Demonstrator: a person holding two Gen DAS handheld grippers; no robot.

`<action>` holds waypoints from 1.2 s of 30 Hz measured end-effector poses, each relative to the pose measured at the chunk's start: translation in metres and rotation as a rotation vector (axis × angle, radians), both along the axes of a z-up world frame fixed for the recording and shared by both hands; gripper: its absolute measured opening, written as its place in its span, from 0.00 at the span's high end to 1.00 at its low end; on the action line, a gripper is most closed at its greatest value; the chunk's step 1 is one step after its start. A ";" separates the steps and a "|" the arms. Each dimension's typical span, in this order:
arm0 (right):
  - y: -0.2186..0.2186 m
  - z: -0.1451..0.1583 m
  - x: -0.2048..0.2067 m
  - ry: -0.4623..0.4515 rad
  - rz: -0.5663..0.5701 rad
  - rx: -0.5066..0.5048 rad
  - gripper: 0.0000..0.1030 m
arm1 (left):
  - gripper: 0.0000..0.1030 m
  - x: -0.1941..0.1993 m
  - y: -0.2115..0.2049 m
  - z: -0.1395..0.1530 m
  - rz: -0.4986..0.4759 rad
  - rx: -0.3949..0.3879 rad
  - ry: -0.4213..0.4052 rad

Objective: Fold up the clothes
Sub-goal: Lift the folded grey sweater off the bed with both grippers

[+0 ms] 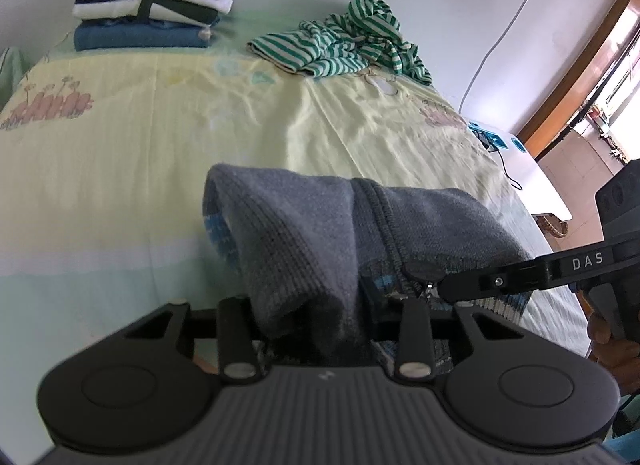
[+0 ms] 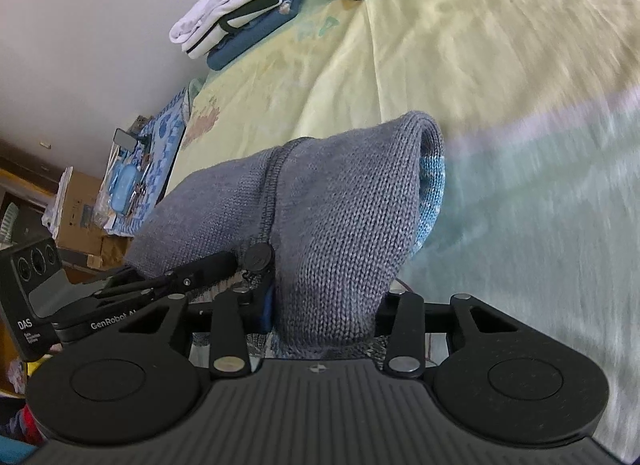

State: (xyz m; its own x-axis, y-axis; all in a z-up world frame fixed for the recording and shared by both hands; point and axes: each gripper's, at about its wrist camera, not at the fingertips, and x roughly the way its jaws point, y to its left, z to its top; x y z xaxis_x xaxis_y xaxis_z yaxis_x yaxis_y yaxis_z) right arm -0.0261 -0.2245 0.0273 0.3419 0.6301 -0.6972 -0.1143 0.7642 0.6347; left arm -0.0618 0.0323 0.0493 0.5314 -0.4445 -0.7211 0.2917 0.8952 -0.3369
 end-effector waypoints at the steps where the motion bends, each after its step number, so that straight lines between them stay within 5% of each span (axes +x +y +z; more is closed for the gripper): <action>1: 0.000 0.002 -0.001 -0.012 0.004 -0.002 0.59 | 0.65 0.000 -0.001 0.002 -0.003 0.008 -0.008; 9: 0.007 0.008 0.006 -0.053 0.030 -0.026 0.59 | 0.65 0.011 -0.008 0.008 -0.005 0.072 0.002; 29: 0.006 0.005 0.021 -0.079 0.014 0.006 0.59 | 0.65 0.028 -0.002 0.014 0.065 0.077 0.016; 36: -0.003 -0.013 0.025 0.013 -0.009 0.030 0.52 | 0.50 0.028 0.009 -0.006 0.082 0.045 0.065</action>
State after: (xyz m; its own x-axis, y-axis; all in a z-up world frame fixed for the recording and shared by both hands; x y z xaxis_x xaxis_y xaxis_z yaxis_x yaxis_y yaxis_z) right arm -0.0014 -0.2275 0.0146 0.3382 0.6481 -0.6824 -0.0991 0.7456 0.6590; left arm -0.0338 0.0415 0.0437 0.5159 -0.3673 -0.7739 0.1952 0.9301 -0.3113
